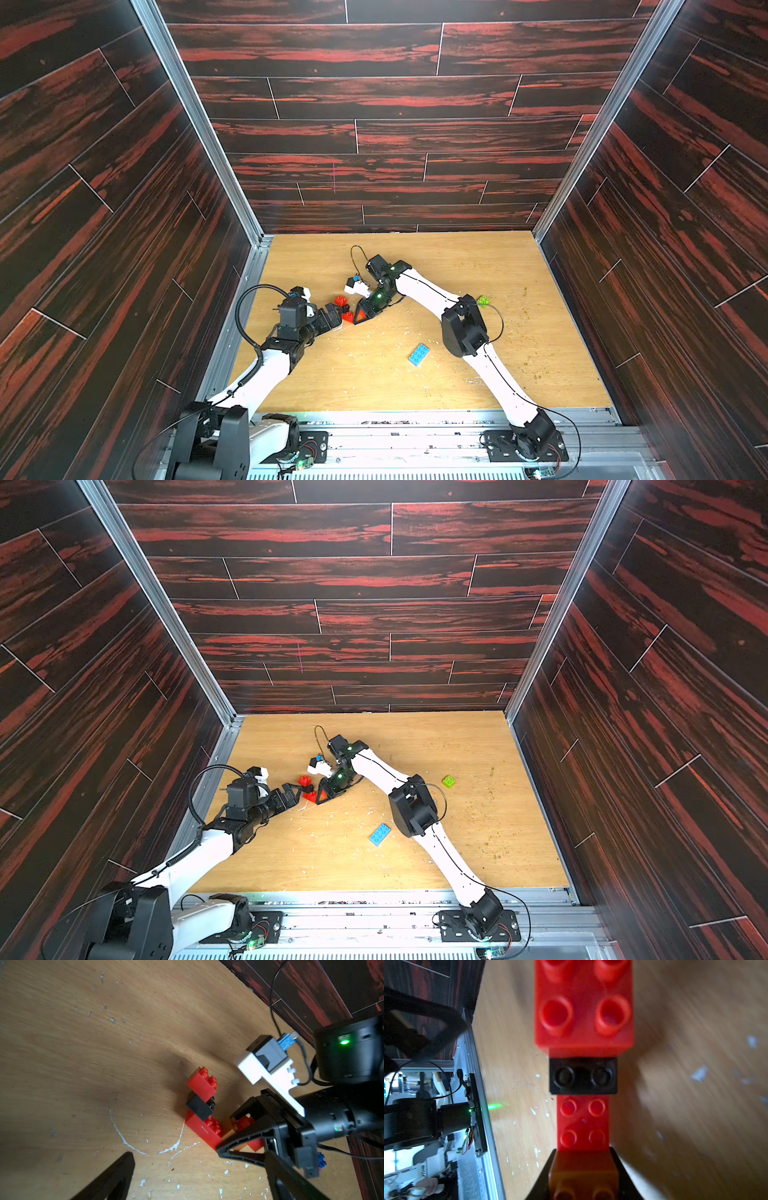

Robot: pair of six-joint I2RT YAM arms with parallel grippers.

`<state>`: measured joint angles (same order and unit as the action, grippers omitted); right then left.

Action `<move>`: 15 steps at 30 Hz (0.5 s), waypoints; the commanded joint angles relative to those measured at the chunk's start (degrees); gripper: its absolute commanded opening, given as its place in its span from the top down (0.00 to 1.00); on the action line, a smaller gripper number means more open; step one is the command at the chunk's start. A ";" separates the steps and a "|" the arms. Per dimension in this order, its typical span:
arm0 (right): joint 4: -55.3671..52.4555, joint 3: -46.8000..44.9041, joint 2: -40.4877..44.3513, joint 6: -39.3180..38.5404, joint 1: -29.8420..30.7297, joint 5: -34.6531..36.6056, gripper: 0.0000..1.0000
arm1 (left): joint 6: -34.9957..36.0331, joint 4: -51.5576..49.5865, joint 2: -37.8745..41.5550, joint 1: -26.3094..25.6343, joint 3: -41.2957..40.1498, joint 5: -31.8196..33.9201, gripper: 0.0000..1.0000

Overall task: Assemble the letter v with lego
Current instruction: Adjust the lego brick at the center of the board.

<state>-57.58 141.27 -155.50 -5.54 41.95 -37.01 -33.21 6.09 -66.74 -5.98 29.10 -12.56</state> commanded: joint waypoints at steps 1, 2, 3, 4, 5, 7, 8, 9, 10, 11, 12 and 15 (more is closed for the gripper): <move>-3.88 1.16 -1.54 -0.71 0.02 0.03 0.69 | 0.78 -2.35 1.44 -0.16 -0.27 1.10 0.00; -3.93 1.36 -1.71 -0.46 0.05 0.90 0.68 | 0.78 -2.48 1.35 -0.15 -0.19 1.09 0.00; -3.95 1.64 -1.95 -0.18 -0.07 1.69 0.68 | 0.75 -2.48 1.27 -0.20 -0.08 0.97 0.00; -3.89 1.71 -2.08 0.12 -0.11 2.17 0.67 | 0.76 -2.48 1.10 -0.25 -0.01 0.87 0.00; -3.74 1.81 -2.17 0.35 -0.04 2.65 0.67 | 0.77 -2.55 0.88 -0.35 0.12 0.83 0.00; -3.46 2.04 -2.42 1.20 -0.05 3.75 0.65 | 0.87 -2.75 0.32 -0.41 0.45 0.68 0.00; -3.46 2.15 -2.51 1.51 -0.07 4.32 0.64 | 0.87 -2.75 0.14 -0.46 0.51 0.52 0.00; -3.16 2.17 -2.53 1.95 -0.11 5.03 0.63 | 0.87 -2.77 0.03 -0.55 0.52 0.52 0.00; -2.90 2.17 -2.61 2.20 -0.03 5.68 0.42 | 0.95 -2.76 -0.06 -0.61 0.47 0.60 0.00; -2.62 2.17 -2.70 2.57 -0.06 6.28 0.02 | 1.03 -2.83 -0.14 -0.61 0.54 0.63 0.00; -2.19 2.17 -2.77 2.99 -0.16 6.76 0.02 | 1.06 -2.91 -0.22 -0.61 0.60 0.61 0.00; -1.18 2.32 -2.79 3.86 -0.27 7.63 0.02 | 1.39 -3.10 -0.40 -0.70 0.69 0.57 0.00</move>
<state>-57.82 144.73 -155.46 -3.18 42.04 -35.20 -32.97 4.03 -66.78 -6.46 29.10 -12.40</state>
